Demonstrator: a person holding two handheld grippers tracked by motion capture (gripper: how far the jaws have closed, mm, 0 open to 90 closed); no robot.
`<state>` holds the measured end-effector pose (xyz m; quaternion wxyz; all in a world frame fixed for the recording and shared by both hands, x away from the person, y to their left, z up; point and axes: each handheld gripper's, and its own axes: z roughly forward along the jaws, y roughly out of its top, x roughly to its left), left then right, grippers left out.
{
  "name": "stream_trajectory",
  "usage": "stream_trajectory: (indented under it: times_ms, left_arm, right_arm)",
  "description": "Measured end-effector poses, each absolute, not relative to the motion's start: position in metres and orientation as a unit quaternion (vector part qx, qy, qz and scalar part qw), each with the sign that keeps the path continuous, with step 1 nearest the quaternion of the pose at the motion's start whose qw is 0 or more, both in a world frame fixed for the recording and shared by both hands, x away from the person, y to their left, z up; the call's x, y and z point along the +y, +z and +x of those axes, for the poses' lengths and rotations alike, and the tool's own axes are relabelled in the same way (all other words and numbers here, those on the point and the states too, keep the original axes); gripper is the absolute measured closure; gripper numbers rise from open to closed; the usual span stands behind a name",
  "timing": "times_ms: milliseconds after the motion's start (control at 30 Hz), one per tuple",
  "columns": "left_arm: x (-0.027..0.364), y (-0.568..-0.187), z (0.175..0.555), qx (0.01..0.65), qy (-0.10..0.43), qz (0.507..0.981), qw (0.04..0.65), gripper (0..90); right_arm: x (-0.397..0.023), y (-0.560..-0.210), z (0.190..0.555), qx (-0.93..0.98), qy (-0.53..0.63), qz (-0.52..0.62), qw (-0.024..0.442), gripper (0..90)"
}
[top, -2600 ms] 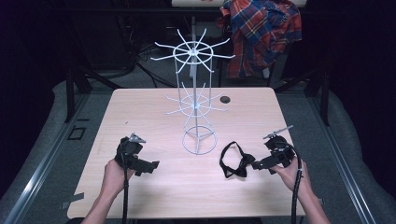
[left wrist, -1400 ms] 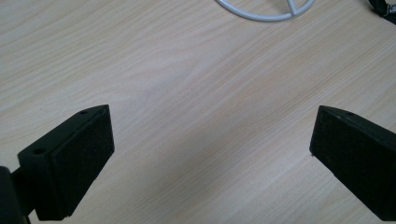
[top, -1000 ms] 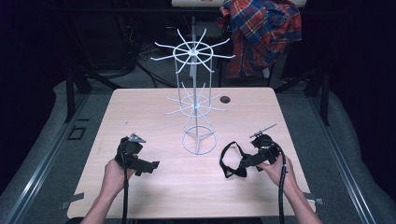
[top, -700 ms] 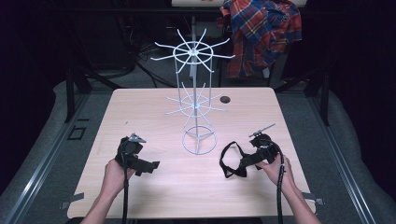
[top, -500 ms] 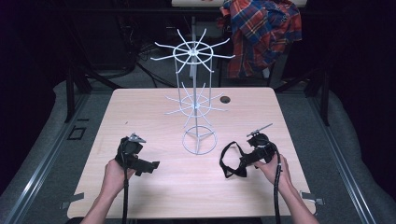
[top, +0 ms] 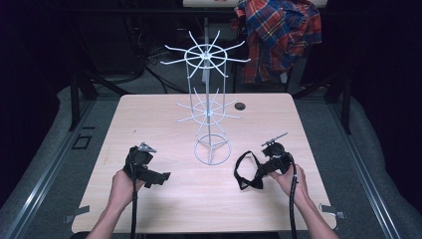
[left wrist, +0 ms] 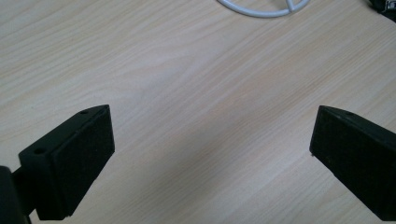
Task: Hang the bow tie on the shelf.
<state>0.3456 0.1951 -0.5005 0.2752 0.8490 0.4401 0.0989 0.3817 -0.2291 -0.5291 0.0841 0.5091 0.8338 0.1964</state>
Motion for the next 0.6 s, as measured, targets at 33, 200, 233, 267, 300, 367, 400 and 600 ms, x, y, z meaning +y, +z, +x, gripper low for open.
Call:
stream_trajectory:
  times_ms: [33, 200, 233, 267, 300, 367, 400, 600]
  left_arm:
    - [0.195, -0.500, 0.345, 0.440, 0.099, 0.849, 0.275, 0.0]
    - [0.196, -0.500, 0.345, 0.443, 0.100, 0.848, 0.274, 0.0]
    - [0.196, -0.500, 0.345, 0.443, 0.099, 0.848, 0.274, 0.0]
    - [0.196, -0.501, 0.345, 0.444, 0.099, 0.847, 0.275, 0.0]
    - [0.196, -0.501, 0.345, 0.444, 0.099, 0.847, 0.275, 0.0]
    - [0.196, -0.500, 0.345, 0.443, 0.099, 0.848, 0.274, 0.0]
    - [0.196, -0.500, 0.345, 0.443, 0.099, 0.848, 0.274, 0.0]
    - [0.196, -0.500, 0.345, 0.443, 0.099, 0.848, 0.273, 0.0]
  right_arm:
    - [-0.225, -0.530, 0.383, 0.837, 0.191, 0.506, 0.087, 58.1]
    - [-0.218, -0.535, 0.385, 0.844, 0.173, 0.499, 0.089, 60.6]
    - [-0.217, -0.536, 0.385, 0.844, 0.175, 0.500, 0.085, 61.2]
    - [-0.216, -0.537, 0.385, 0.843, 0.171, 0.502, 0.091, 61.5]
    - [-0.215, -0.538, 0.385, 0.843, 0.171, 0.503, 0.088, 61.5]
    - [-0.216, -0.539, 0.385, 0.845, 0.164, 0.502, 0.089, 61.6]
    - [-0.216, -0.540, 0.385, 0.844, 0.163, 0.503, 0.092, 61.6]
    - [-0.217, -0.540, 0.385, 0.845, 0.159, 0.502, 0.091, 62.2]
